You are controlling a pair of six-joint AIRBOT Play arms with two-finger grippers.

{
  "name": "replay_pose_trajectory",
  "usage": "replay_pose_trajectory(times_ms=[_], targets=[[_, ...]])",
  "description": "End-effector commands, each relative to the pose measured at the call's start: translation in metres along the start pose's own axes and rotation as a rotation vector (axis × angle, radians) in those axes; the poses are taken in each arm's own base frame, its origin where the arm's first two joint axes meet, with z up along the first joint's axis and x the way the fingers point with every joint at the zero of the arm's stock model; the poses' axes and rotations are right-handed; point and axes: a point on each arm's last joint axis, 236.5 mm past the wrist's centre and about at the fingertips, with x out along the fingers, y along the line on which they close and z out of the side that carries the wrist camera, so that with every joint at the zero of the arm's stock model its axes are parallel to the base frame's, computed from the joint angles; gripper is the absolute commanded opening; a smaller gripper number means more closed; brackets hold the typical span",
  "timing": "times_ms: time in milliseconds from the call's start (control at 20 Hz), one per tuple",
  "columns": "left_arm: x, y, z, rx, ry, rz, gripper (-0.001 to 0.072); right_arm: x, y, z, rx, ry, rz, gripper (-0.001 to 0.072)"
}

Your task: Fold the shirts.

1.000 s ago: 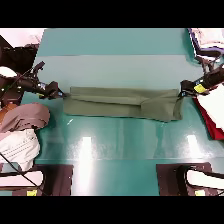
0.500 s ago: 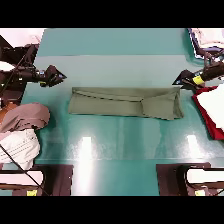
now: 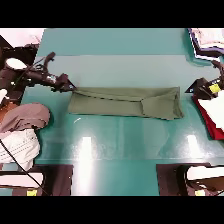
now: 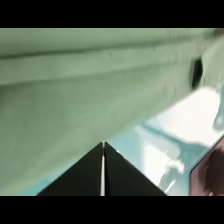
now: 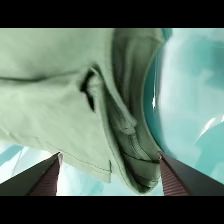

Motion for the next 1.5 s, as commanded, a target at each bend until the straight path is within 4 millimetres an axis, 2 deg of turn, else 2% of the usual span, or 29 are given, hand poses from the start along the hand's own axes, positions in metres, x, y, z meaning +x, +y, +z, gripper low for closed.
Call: replay_pose_trajectory(times_ms=[0, 100, 200, 350, 500, 600, 700, 800, 900, 950, 1000, 1100, 1250, 1350, 1450], targets=[[0.029, -0.029, -0.026, 0.097, 0.106, 0.004, 0.0023, 0.015, 0.000, -0.003, -0.011, 0.042, 0.104, 0.0684], [0.039, -0.041, -0.035, 0.128, 0.134, -0.002, 0.0023, 0.031, 0.007, -0.006, -0.043, 0.045, 0.169, 0.0685], [0.042, -0.044, -0.037, 0.137, 0.140, -0.002, 0.0023, 0.050, 0.002, -0.012, -0.066, 0.046, 0.168, 0.0684], [0.042, -0.044, -0.037, 0.129, 0.141, -0.002, 0.0023, 0.069, -0.007, -0.014, -0.067, 0.025, 0.162, 0.0684], [0.042, -0.044, -0.037, 0.126, 0.141, -0.002, 0.0023, 0.078, -0.016, -0.009, -0.068, -0.013, 0.139, 0.0682], [0.042, -0.044, -0.037, 0.125, 0.141, -0.002, 0.0023, 0.082, -0.009, -0.002, -0.065, -0.056, 0.180, 0.0671], [0.042, -0.044, -0.037, 0.125, 0.140, -0.002, 0.0023, 0.088, 0.001, 0.002, -0.044, -0.072, 0.235, 0.0619], [0.042, -0.044, -0.037, 0.125, 0.141, -0.002, 0.0024, 0.101, 0.005, -0.002, -0.044, -0.034, 0.250, 0.0537], [0.042, -0.044, -0.037, 0.126, 0.141, -0.002, 0.0023, 0.110, 0.012, -0.005, -0.079, -0.014, 0.258, 0.0306], [0.042, -0.044, -0.036, 0.126, 0.140, -0.002, 0.0023, 0.111, 0.016, -0.005, -0.112, -0.016, 0.265, 0.0163], [0.042, -0.044, -0.037, 0.125, 0.140, -0.001, 0.0023, 0.111, 0.021, -0.005, -0.140, -0.022, 0.272, 0.0017], [0.043, -0.043, -0.033, 0.064, 0.124, 0.007, 0.0023, 0.106, 0.024, -0.005, -0.163, -0.031, 0.270, 0.0018], [0.052, -0.050, -0.028, 0.077, 0.094, 0.020, 0.0022, 0.084, 0.039, -0.005, -0.203, -0.067, 0.264, 0.0016], [0.069, -0.066, -0.021, 0.123, 0.048, 0.021, 0.0022, 0.067, 0.058, -0.003, -0.221, -0.103, 0.251, 0.0016], [0.089, -0.082, -0.014, 0.166, 0.010, 0.020, 0.0022, 0.044, 0.092, 0.000, -0.269, -0.125, 0.253, 0.0015]])
